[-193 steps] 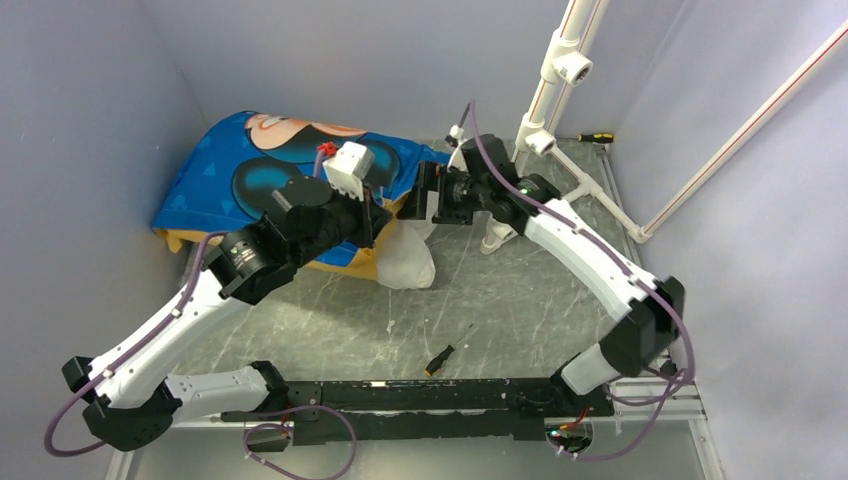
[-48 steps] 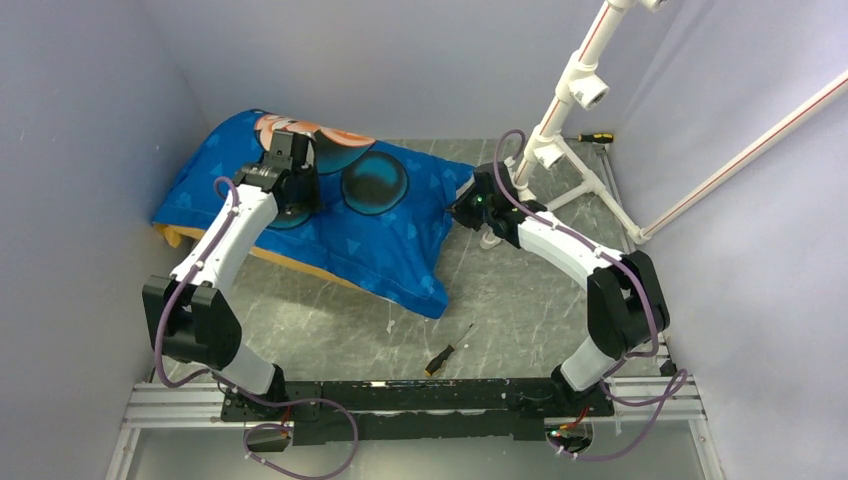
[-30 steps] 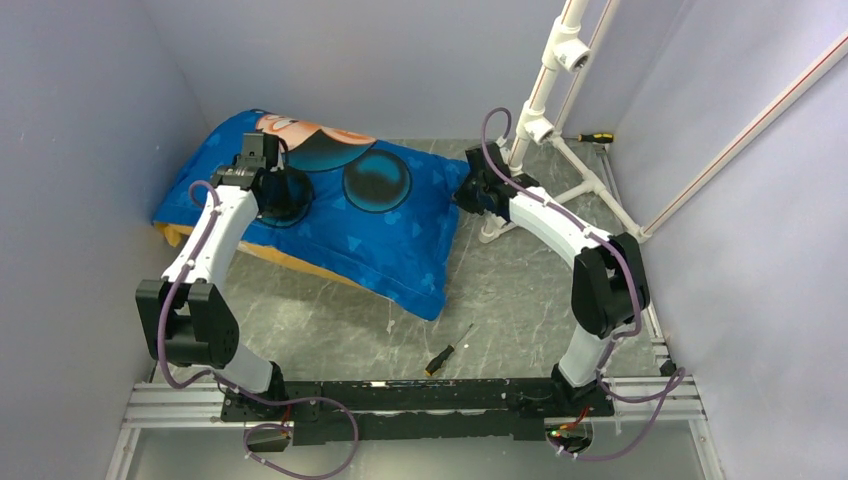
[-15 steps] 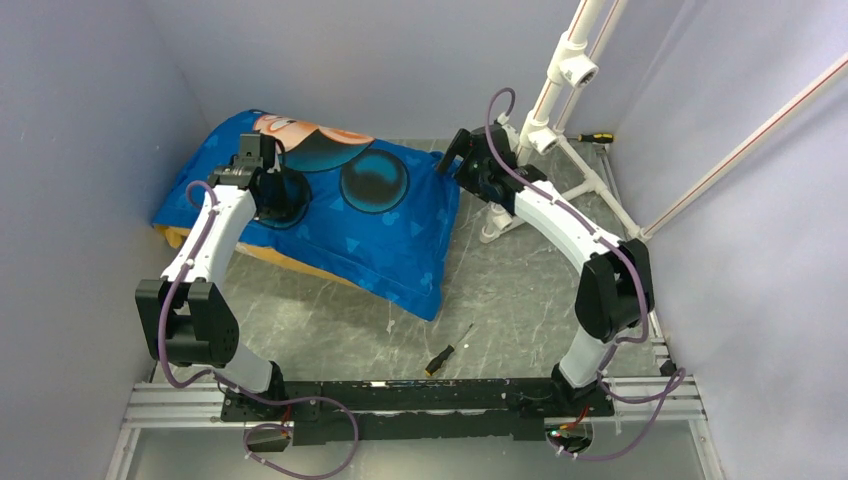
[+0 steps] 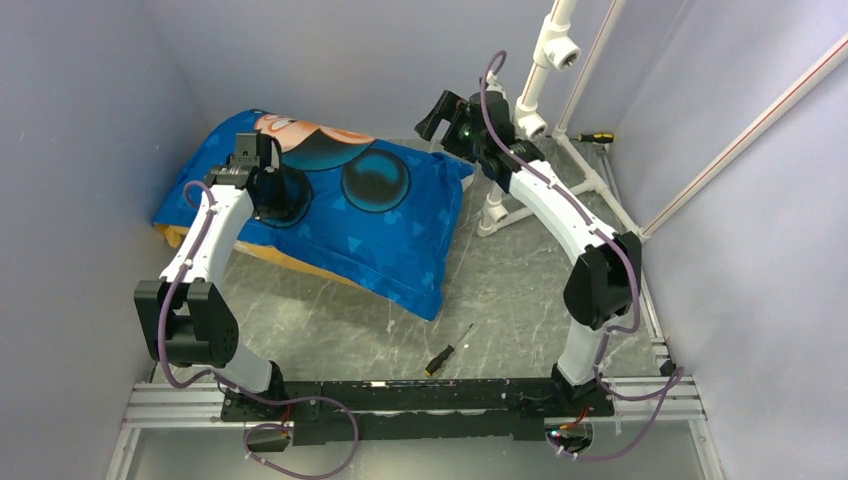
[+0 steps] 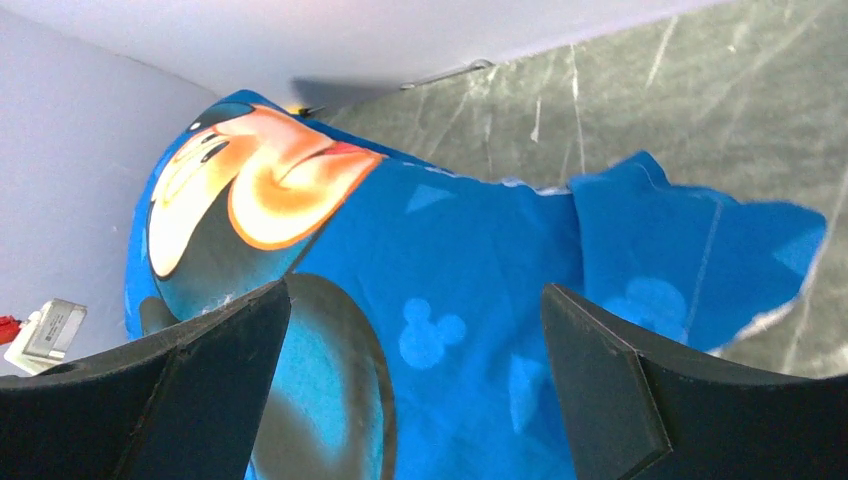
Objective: Put the pillow into the pillowcase
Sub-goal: Smooth out the pillow at the corner of the board.
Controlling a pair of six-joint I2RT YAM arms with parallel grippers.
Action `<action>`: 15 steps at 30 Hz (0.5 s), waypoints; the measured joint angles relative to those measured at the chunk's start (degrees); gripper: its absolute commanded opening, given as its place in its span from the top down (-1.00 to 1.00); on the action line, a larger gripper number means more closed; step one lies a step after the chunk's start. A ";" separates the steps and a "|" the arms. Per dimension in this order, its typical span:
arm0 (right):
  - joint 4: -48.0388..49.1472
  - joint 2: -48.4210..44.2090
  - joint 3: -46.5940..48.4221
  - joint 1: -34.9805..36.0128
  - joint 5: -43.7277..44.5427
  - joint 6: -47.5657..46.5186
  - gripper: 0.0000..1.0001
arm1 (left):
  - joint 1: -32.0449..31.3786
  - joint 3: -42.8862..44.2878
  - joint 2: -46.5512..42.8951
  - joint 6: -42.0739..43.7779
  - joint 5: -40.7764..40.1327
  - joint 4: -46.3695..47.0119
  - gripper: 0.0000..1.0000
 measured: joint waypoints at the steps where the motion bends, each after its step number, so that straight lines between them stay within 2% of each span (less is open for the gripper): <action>1: 0.22 1.07 1.33 0.00 -0.76 -0.79 -1.00 | 0.00 0.00 -0.02 0.04 0.52 0.00 1.00; 9: -2.03 13.62 15.61 0.35 -3.41 -4.28 -1.00 | 0.11 -0.02 -0.26 0.09 3.52 0.04 1.00; 15: -10.99 17.44 13.18 0.33 0.04 -4.24 -1.00 | 0.15 -0.02 -1.88 0.07 6.73 0.33 1.00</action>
